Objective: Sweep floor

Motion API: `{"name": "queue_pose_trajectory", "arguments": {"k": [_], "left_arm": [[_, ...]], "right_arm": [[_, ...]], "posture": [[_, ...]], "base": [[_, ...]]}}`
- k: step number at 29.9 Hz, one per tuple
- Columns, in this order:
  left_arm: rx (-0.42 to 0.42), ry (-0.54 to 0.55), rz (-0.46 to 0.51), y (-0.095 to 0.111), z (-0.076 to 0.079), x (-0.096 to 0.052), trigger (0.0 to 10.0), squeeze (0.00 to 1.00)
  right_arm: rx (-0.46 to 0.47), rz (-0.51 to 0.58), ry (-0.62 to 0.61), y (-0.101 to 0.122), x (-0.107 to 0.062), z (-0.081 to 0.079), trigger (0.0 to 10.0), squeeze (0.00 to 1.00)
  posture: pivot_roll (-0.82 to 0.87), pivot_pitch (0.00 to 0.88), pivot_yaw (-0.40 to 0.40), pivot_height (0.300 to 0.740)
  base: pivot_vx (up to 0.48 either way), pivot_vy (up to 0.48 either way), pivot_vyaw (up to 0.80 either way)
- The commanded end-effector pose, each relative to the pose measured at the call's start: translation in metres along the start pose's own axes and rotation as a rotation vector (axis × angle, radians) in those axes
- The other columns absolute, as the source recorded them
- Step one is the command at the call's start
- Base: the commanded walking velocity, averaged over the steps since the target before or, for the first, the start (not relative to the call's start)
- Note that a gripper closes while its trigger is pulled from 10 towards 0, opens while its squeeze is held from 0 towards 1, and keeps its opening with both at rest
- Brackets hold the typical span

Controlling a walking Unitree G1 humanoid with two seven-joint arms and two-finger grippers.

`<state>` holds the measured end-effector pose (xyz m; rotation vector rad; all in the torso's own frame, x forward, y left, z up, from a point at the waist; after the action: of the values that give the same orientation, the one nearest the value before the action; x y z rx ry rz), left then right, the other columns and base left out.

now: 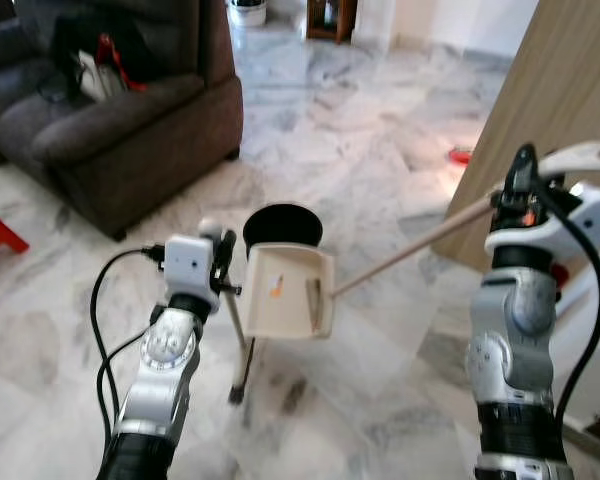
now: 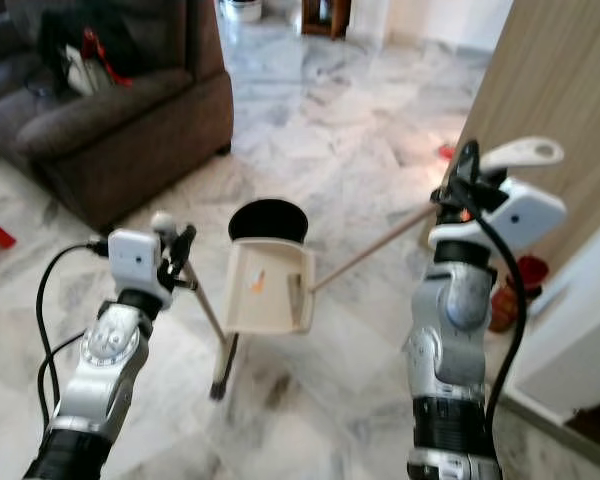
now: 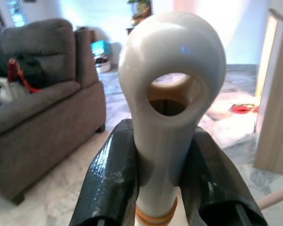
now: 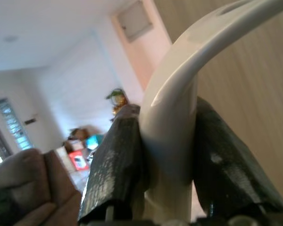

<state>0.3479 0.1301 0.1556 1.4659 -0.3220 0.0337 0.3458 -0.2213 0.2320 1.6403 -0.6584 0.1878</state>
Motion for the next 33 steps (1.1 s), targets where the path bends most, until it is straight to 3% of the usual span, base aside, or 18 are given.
{"name": "queue_pose_trajectory", "arguments": {"k": [1, 33], "left_arm": [[0.015, -0.007, 0.062, 0.0163, -0.0017, 0.0023, 10.0, 0.00], [0.013, -0.006, 0.078, 0.0197, -0.0016, 0.0047, 10.0, 0.00]], "right_arm": [[0.014, 0.071, 0.031, 0.0181, 0.0052, -0.0121, 10.0, 0.00], [0.054, 0.076, 0.042, 0.0221, 0.0094, -0.0156, 10.0, 0.00]], "posture": [[0.03, 0.058, 0.033, 0.740], [0.04, 0.045, 0.032, 0.740]], "base": [[0.352, 0.000, 0.76], [0.352, 0.000, 0.04]]}}
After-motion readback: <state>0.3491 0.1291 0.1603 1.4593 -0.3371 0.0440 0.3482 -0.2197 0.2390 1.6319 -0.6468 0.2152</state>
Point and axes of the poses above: a point about 5 cm out from each wrist's last joint towards the gripper, its own x axis pointing out of the wrist towards the gripper, its own y axis along the axis of the wrist's last joint, z = x × y, the point moved 4 cm from there along x, pointing out of the wrist towards the gripper, and after that the axes turned 9 degrees about -x, right-handed, at the moved point
